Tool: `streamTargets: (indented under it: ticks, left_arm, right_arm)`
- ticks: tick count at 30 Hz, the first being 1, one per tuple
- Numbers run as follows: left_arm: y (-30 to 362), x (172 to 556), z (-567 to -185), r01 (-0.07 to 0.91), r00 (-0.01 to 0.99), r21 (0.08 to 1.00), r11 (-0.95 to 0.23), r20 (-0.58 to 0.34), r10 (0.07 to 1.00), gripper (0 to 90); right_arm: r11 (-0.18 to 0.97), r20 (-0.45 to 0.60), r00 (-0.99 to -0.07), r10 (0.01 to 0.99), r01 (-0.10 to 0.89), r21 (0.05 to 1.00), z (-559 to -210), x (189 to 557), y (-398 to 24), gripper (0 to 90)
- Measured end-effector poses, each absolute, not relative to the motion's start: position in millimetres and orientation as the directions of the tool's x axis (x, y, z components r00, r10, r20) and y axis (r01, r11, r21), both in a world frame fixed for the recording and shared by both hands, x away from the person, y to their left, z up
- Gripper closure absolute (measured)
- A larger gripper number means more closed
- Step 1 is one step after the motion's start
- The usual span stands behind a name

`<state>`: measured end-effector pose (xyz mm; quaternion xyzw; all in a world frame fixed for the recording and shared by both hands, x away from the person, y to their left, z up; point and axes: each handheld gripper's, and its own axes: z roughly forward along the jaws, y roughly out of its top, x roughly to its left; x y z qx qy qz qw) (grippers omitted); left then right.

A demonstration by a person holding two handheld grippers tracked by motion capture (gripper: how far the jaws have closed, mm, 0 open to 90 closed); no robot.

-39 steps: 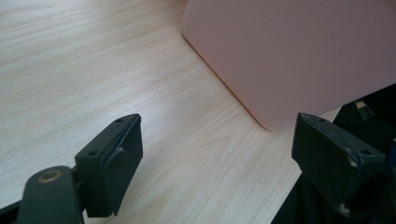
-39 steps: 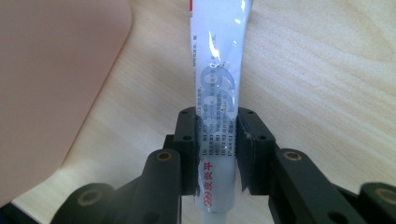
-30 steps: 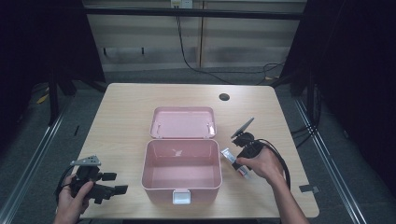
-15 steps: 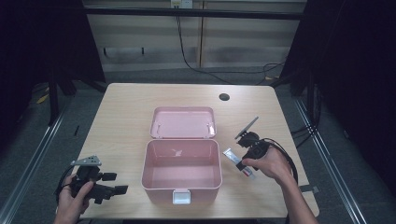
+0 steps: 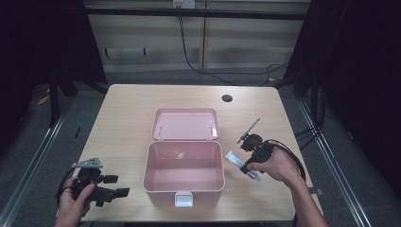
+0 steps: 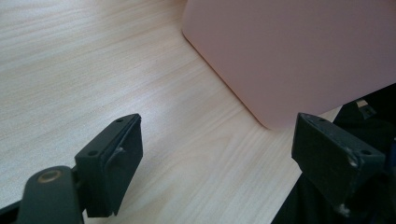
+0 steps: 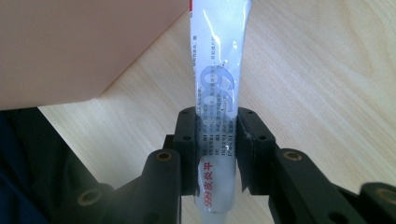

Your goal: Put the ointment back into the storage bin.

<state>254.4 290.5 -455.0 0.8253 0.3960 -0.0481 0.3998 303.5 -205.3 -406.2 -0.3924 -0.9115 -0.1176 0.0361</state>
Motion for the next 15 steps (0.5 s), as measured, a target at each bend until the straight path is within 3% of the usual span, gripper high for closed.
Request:
streamTargets:
  ticks: [15]
  left_arm:
    - [290,254,-455,0.691,0.682,0.622,-0.368,-0.395,0.615,16.5]
  right_arm:
    - [0.695,0.180,-0.715,0.676,0.699,0.168,-395,298,-208,71.9]
